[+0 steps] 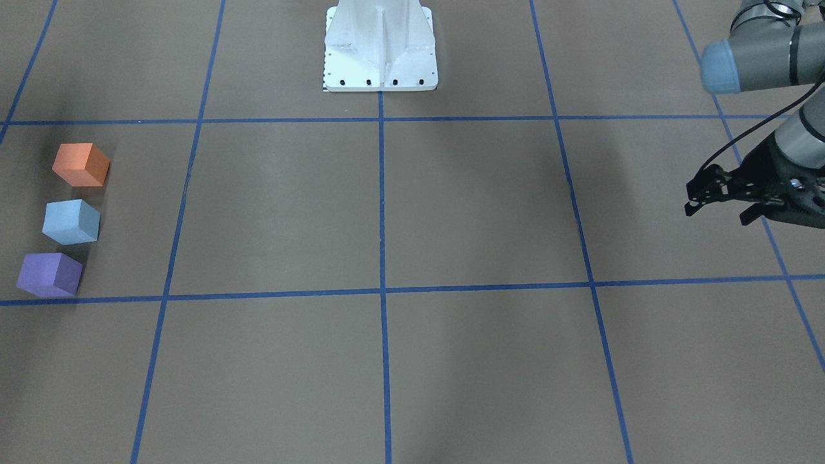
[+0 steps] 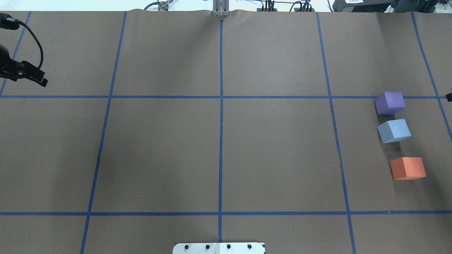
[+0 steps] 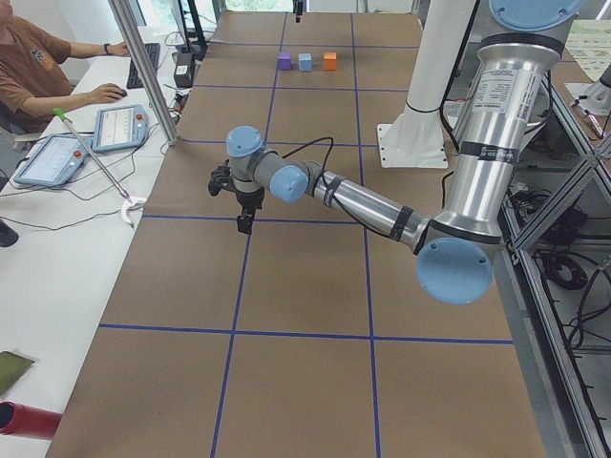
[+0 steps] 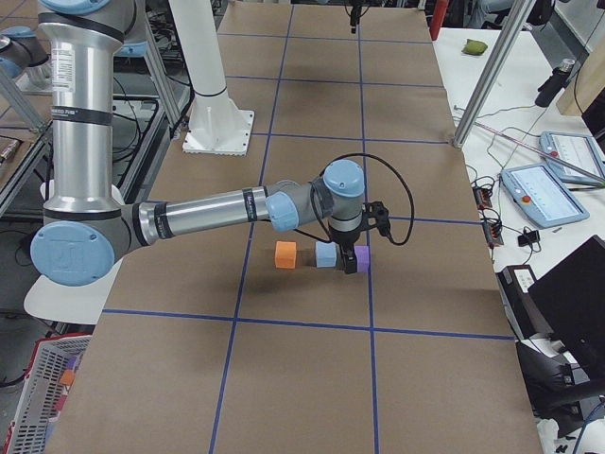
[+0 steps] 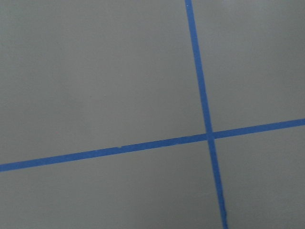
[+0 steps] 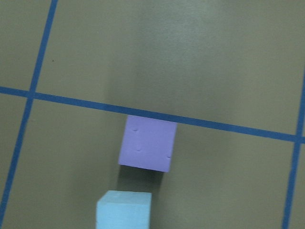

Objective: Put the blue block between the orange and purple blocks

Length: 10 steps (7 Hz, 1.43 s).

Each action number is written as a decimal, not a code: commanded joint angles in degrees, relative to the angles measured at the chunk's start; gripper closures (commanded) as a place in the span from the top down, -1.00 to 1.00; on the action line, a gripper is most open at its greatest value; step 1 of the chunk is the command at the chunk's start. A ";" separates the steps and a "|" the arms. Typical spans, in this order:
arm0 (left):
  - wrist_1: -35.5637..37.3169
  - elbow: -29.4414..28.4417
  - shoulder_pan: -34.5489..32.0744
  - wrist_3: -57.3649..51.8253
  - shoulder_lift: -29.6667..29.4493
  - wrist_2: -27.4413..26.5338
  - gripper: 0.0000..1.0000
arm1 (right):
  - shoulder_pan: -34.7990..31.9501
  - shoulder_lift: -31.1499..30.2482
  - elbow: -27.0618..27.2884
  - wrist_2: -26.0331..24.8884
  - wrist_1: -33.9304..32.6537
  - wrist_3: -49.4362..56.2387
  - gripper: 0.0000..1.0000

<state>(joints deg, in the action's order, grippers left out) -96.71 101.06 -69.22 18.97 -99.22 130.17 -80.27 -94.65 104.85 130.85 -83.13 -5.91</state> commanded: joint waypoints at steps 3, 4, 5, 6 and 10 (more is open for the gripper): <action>-0.49 -3.66 -17.93 -30.89 12.89 0.52 1.00 | -10.60 -11.15 -0.34 6.94 -2.04 13.29 1.00; -0.67 -4.37 -20.41 -30.57 15.09 0.44 1.00 | -10.61 -11.26 0.26 7.22 -2.12 13.12 1.00; -0.67 -3.33 -20.69 -27.18 15.02 0.18 1.00 | -10.70 -11.26 0.27 8.53 -2.12 12.51 1.00; -0.58 -4.45 -20.61 -26.97 15.28 0.00 1.00 | -10.61 -10.57 -0.51 8.11 -2.04 12.41 1.00; -0.40 -4.55 -20.26 -20.29 13.09 -0.44 1.00 | -10.70 -10.64 -1.05 7.75 -2.03 6.43 1.00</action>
<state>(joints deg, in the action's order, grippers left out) -97.13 96.45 -89.56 -2.04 -85.65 129.75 -90.91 -105.21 103.71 138.49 -85.28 1.76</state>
